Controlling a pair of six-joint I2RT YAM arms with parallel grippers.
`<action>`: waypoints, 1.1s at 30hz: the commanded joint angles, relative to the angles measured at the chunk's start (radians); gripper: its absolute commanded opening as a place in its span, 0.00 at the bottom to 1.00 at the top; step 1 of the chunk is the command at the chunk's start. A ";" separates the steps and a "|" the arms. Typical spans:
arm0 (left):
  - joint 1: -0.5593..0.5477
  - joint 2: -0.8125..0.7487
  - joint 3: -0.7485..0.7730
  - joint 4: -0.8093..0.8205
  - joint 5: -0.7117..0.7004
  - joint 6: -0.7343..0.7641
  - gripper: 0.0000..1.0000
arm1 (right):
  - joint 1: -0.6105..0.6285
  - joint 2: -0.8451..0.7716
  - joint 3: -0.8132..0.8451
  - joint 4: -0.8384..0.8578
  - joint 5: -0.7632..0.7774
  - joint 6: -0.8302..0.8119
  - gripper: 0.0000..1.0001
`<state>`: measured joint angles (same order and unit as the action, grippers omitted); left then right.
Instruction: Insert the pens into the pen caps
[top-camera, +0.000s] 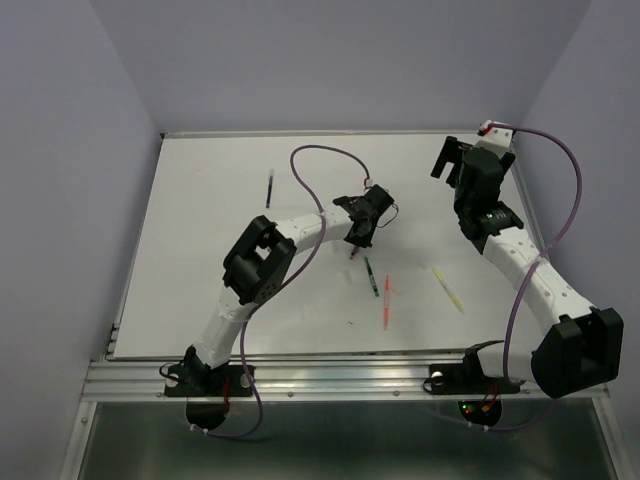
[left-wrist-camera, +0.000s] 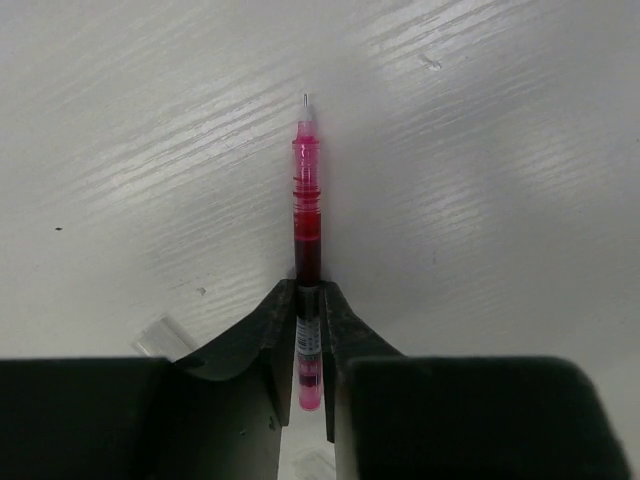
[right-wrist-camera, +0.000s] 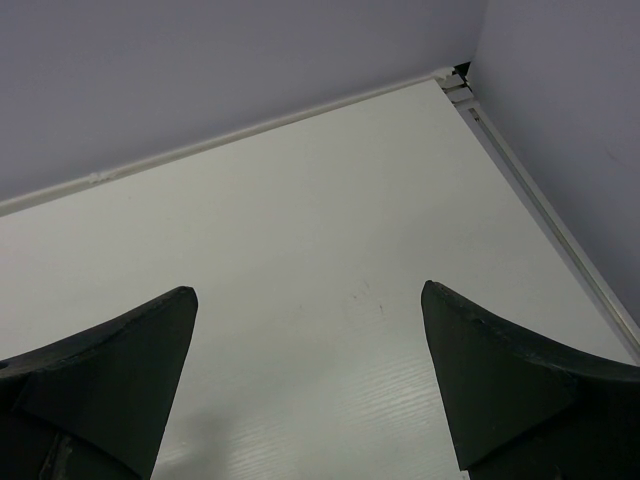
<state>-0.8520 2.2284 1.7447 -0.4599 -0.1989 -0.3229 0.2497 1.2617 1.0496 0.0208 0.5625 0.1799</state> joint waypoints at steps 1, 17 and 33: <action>-0.001 0.013 0.016 -0.005 -0.019 0.012 0.21 | 0.000 -0.018 0.007 0.019 0.028 0.000 1.00; 0.080 -0.330 0.003 0.072 -0.160 -0.047 0.00 | 0.000 -0.064 0.007 0.018 -0.398 -0.034 1.00; 0.378 -0.972 -0.766 -0.006 -0.238 -0.286 0.00 | 0.342 0.372 0.312 -0.306 -0.475 -0.096 1.00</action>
<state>-0.4763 1.3445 1.0382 -0.4141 -0.4191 -0.5442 0.4675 1.5631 1.2831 -0.2115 0.0853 0.1177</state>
